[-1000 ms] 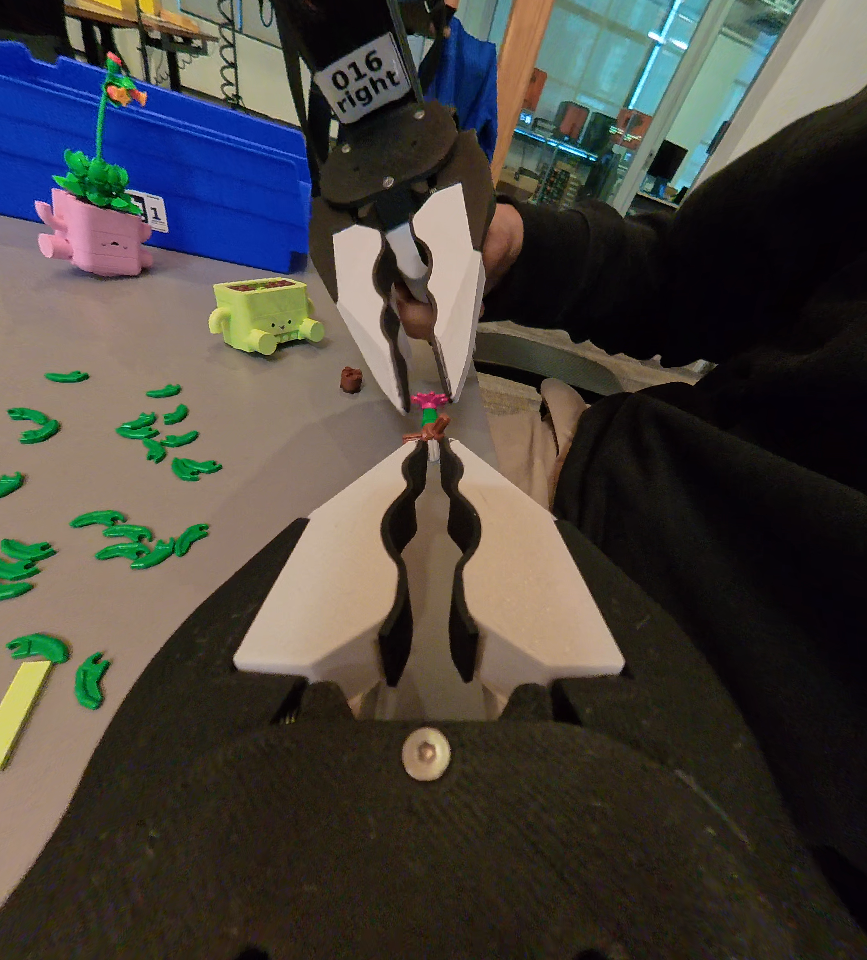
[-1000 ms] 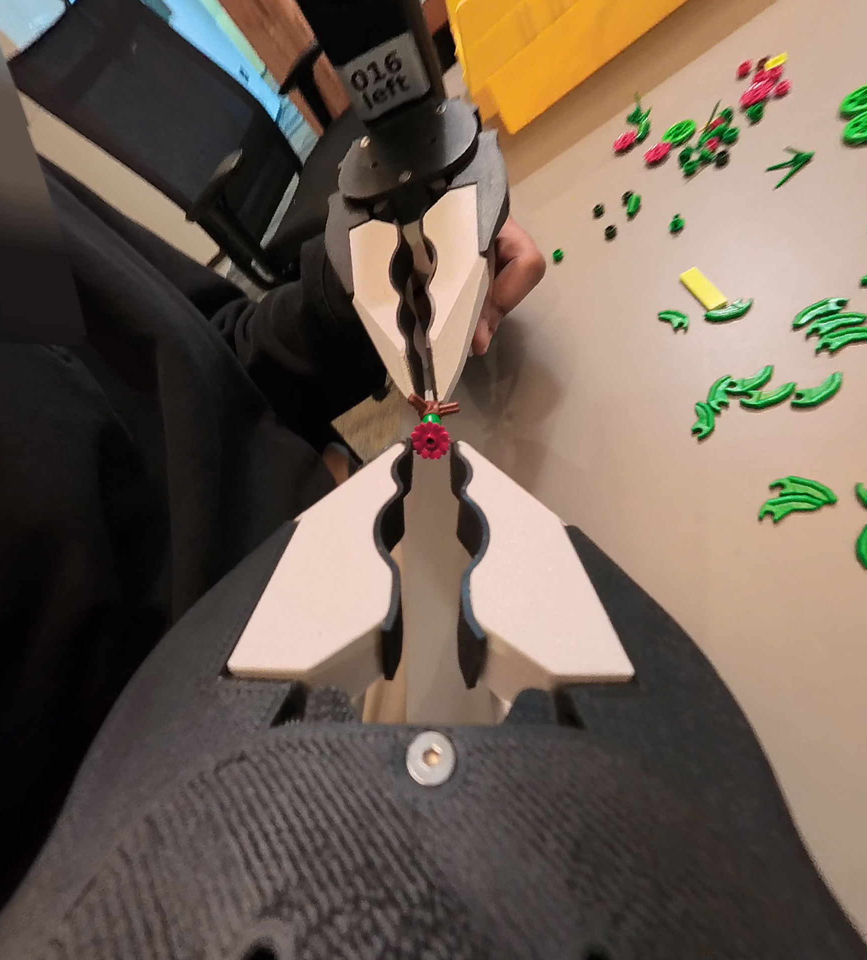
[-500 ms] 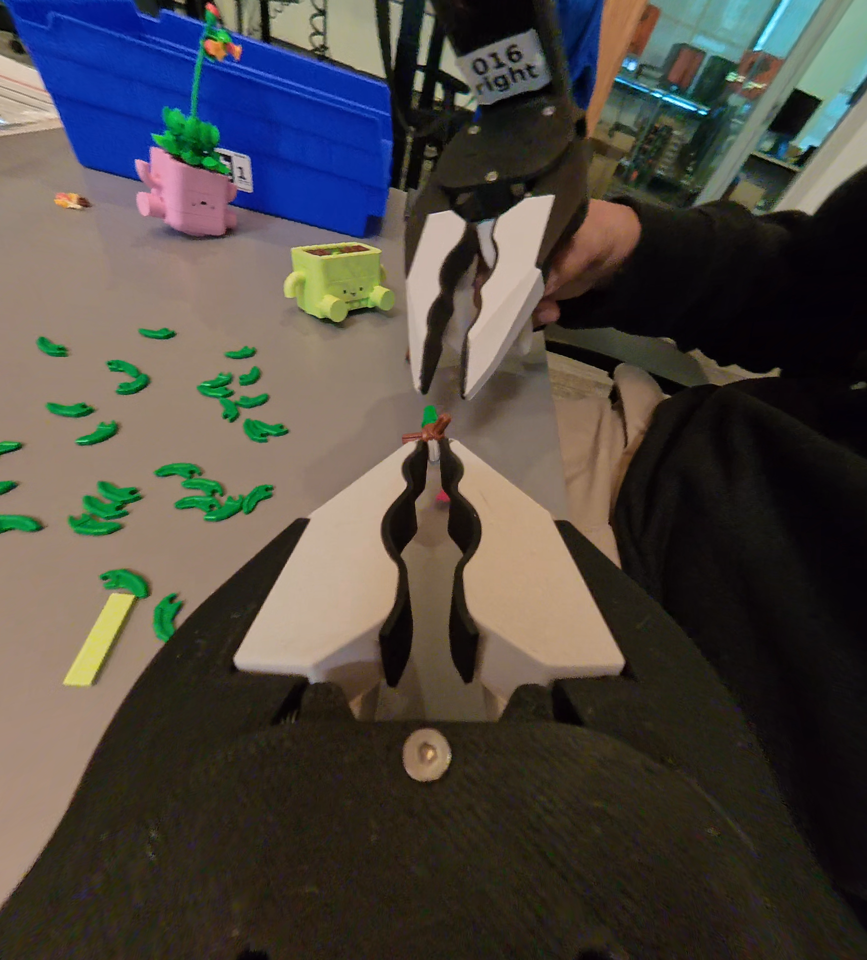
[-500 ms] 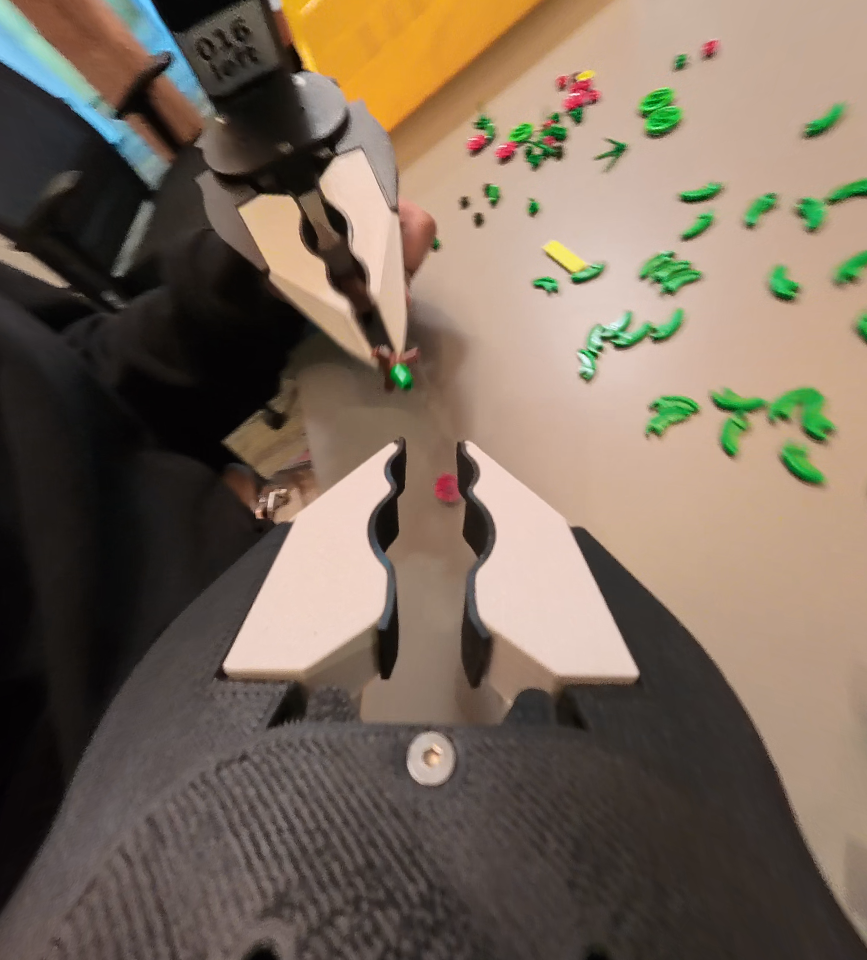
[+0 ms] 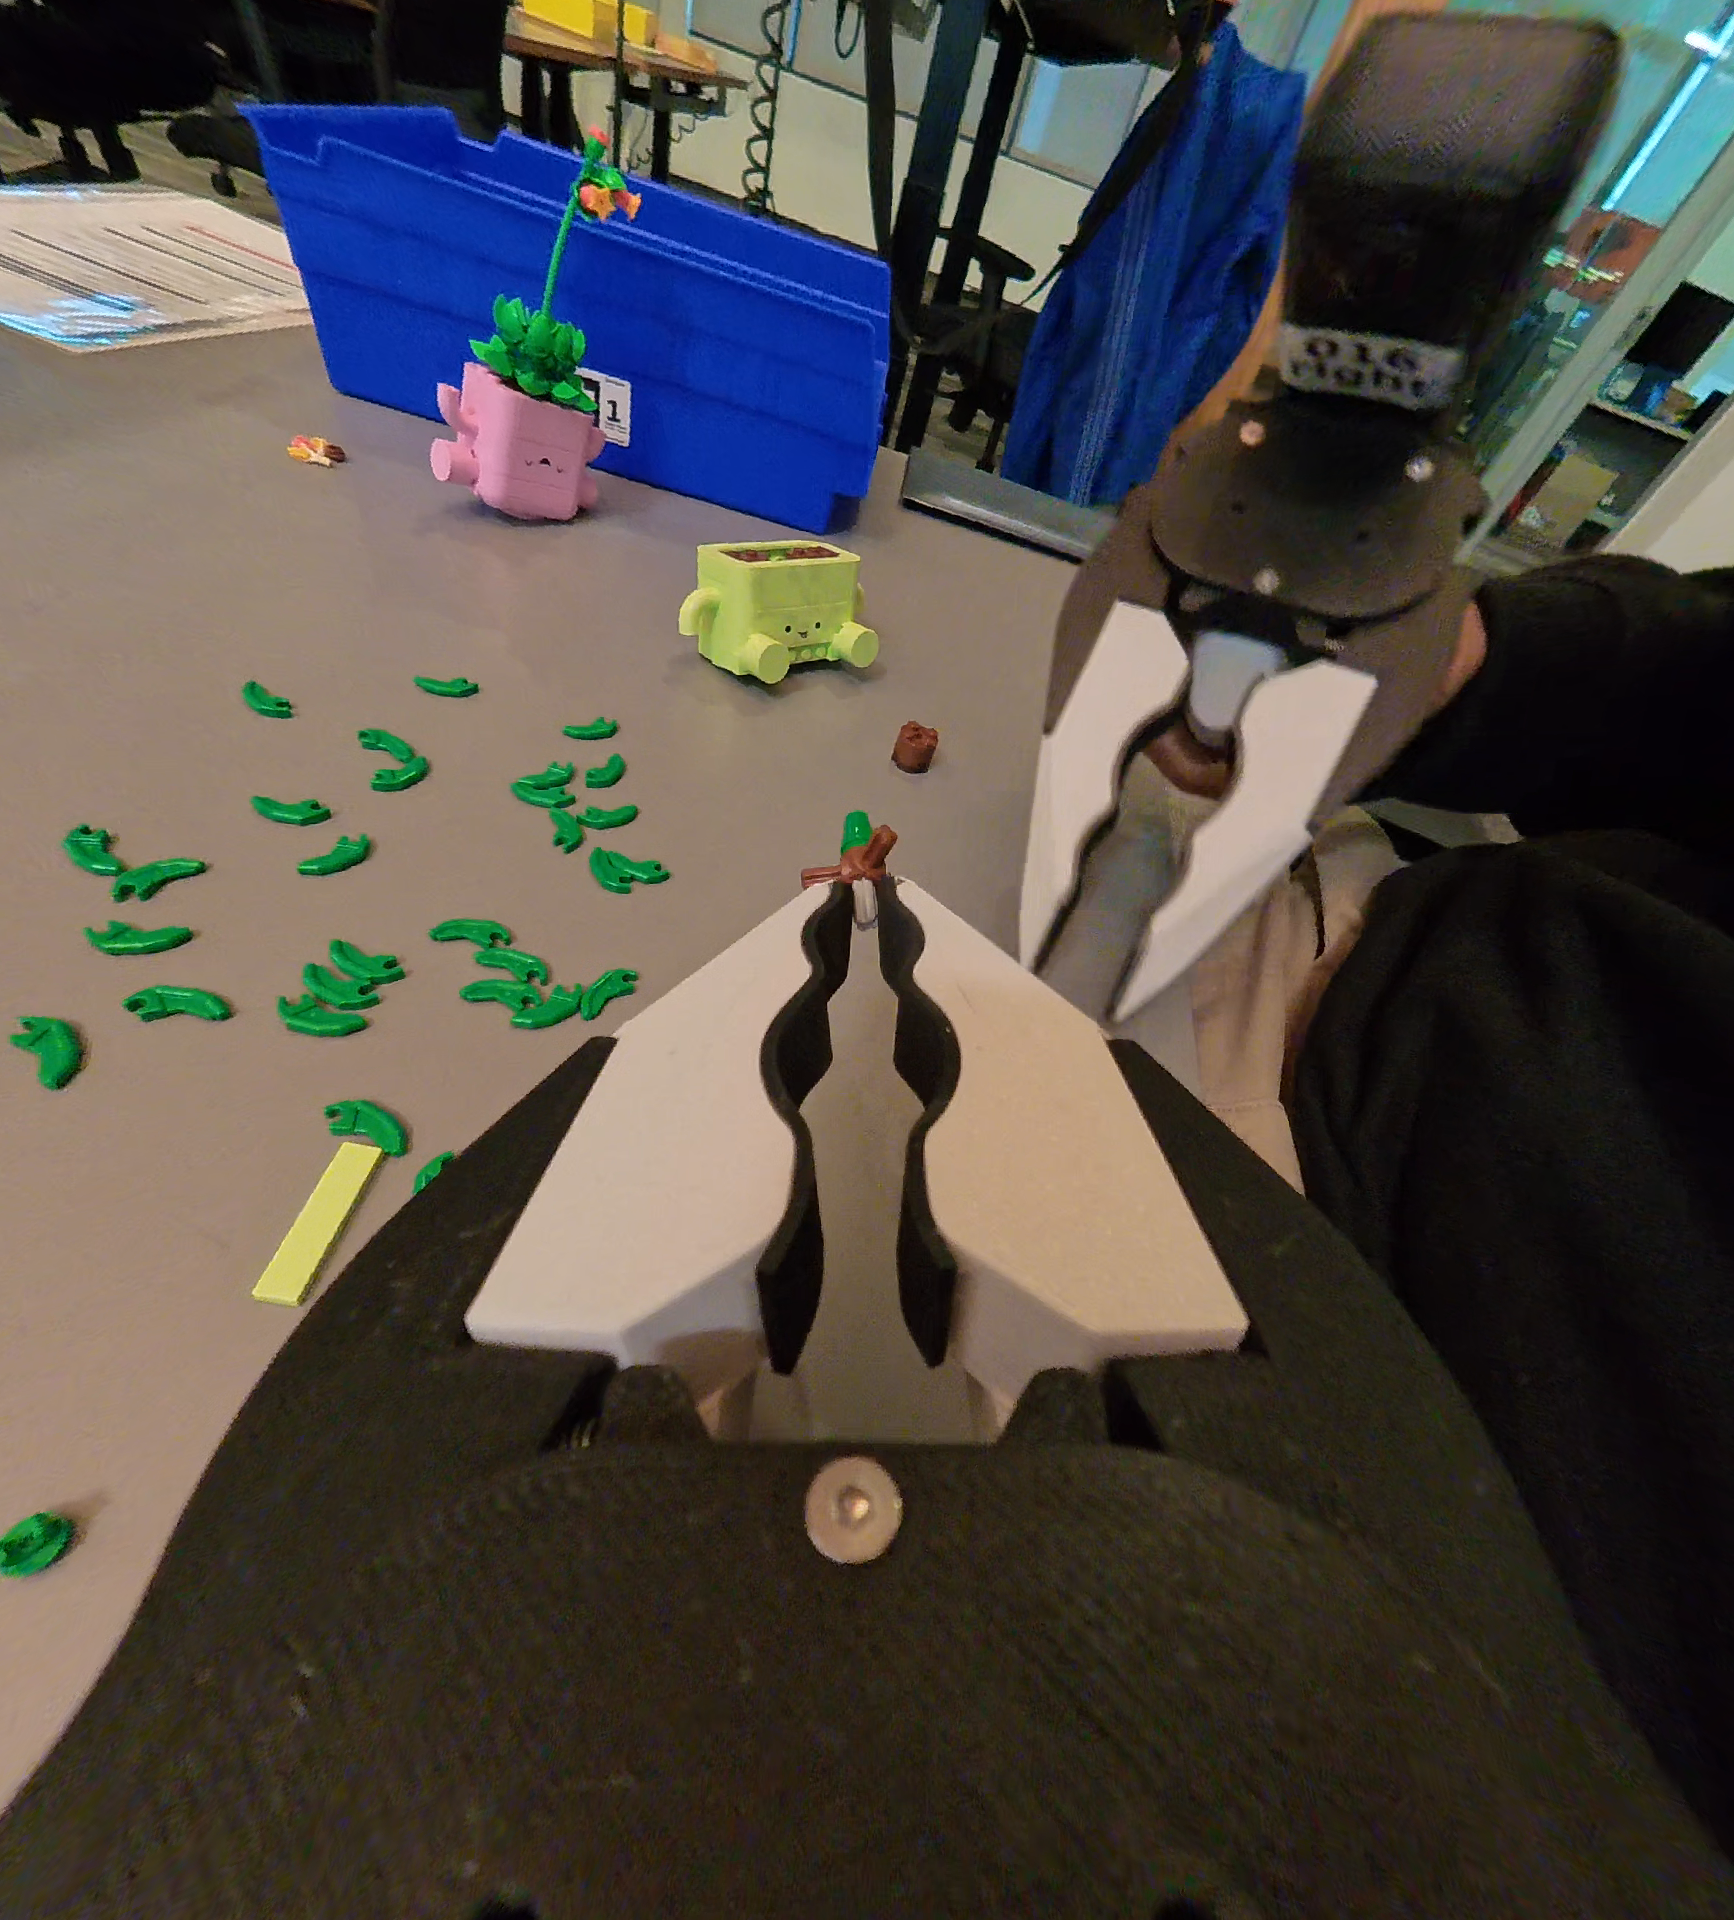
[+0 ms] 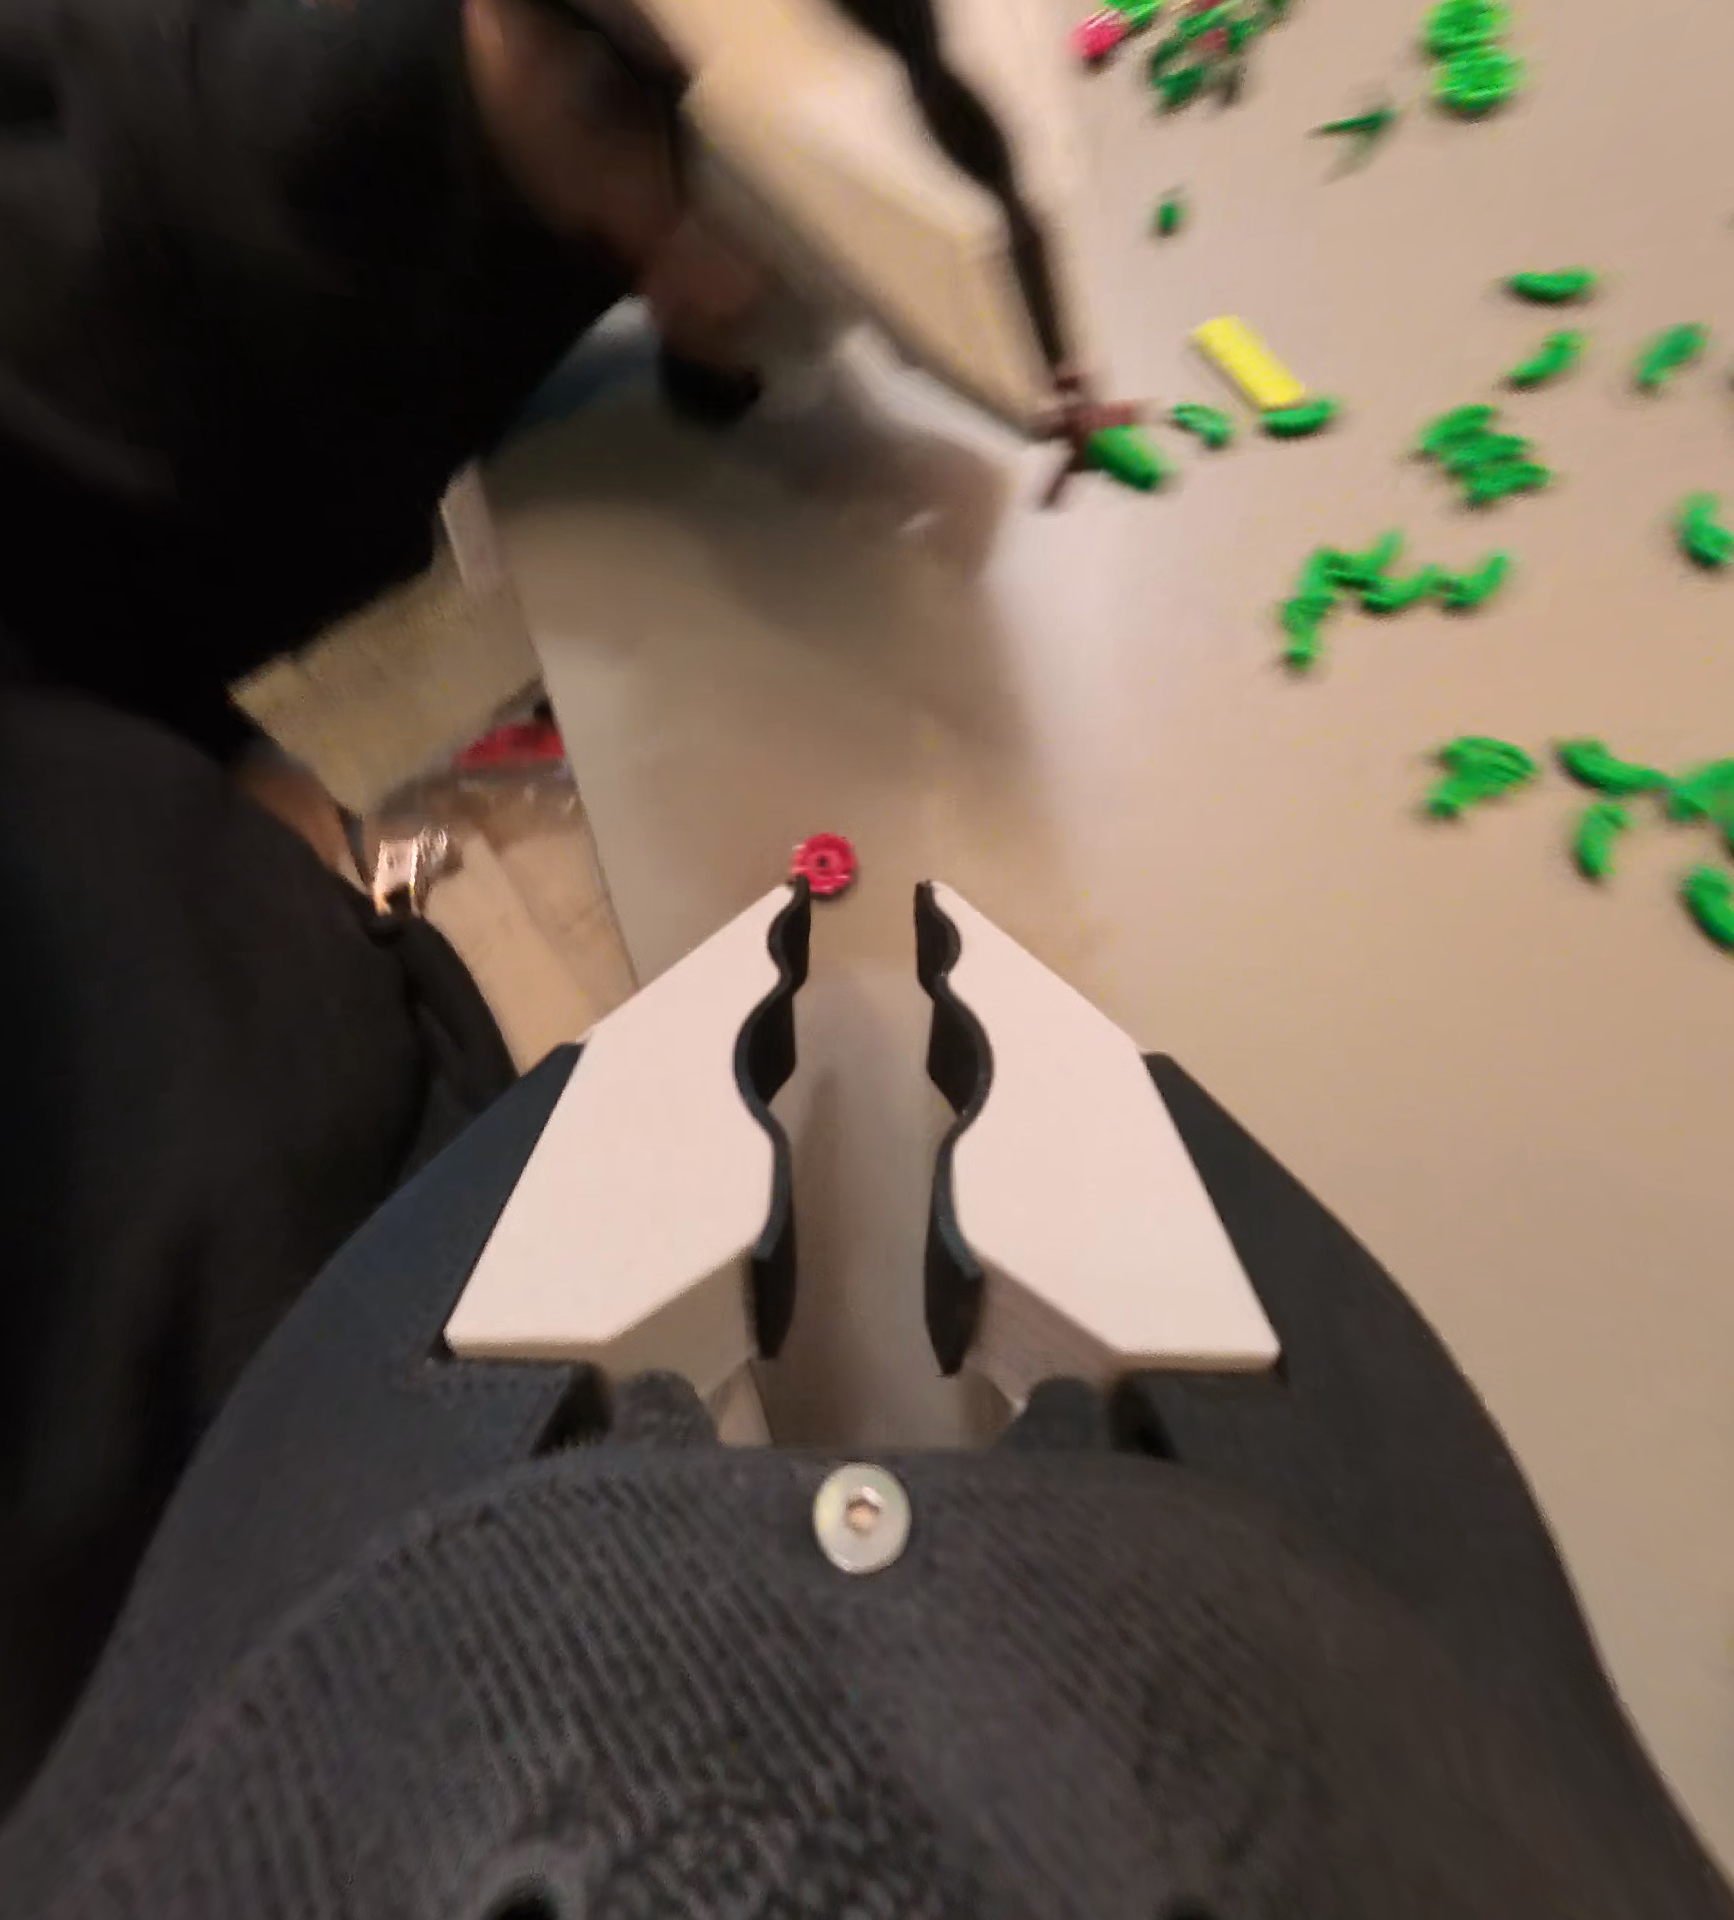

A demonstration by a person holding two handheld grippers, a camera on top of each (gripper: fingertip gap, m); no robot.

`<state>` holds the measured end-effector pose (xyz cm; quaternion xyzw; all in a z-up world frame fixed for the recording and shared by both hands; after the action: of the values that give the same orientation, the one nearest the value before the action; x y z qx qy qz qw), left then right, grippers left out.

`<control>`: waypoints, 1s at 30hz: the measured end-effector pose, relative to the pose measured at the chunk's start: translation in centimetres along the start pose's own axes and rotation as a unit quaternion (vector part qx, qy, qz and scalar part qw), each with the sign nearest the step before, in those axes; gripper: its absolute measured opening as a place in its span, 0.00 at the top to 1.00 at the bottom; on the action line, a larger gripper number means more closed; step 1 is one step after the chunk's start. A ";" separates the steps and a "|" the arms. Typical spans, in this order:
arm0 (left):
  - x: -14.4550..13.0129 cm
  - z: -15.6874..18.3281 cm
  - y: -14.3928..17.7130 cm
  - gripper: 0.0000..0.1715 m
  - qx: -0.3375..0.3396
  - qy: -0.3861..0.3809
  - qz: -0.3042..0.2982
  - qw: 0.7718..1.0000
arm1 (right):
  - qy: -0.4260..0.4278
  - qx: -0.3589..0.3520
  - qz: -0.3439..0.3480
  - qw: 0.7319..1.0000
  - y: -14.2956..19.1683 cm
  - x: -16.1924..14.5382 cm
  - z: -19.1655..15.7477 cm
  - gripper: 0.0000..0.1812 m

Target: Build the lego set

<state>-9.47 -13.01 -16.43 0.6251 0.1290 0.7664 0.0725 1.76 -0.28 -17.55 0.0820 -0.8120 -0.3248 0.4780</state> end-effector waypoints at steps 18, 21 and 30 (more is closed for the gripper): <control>-0.1 0.3 -0.2 0.99 -0.011 -0.003 -0.011 1.000 | -0.045 -0.005 0.024 0.999 -2.8 0.3 0.4 0.98; -0.1 0.3 -0.2 0.99 -0.012 -0.003 -0.011 1.000 | -0.177 0.061 0.091 0.978 -2.2 -0.2 1.4 0.97; -0.1 0.3 -0.2 0.99 -0.015 -0.003 -0.013 1.000 | -0.294 0.044 0.129 0.946 -0.9 -2.1 3.5 0.97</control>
<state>-9.11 -12.79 -16.57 0.6244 0.1255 0.7654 0.0923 -0.20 1.54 -20.77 -0.1018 -0.9338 -0.2335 0.2513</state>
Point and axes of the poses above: each gripper's, where its closed fingertips meet, y back along the fingers, x out of its top, z = x × y across the jaws, the point moved 8 cm from there along y, back along the fingers, and after that the axes turned 15 degrees about x, right-handed, at the moved point
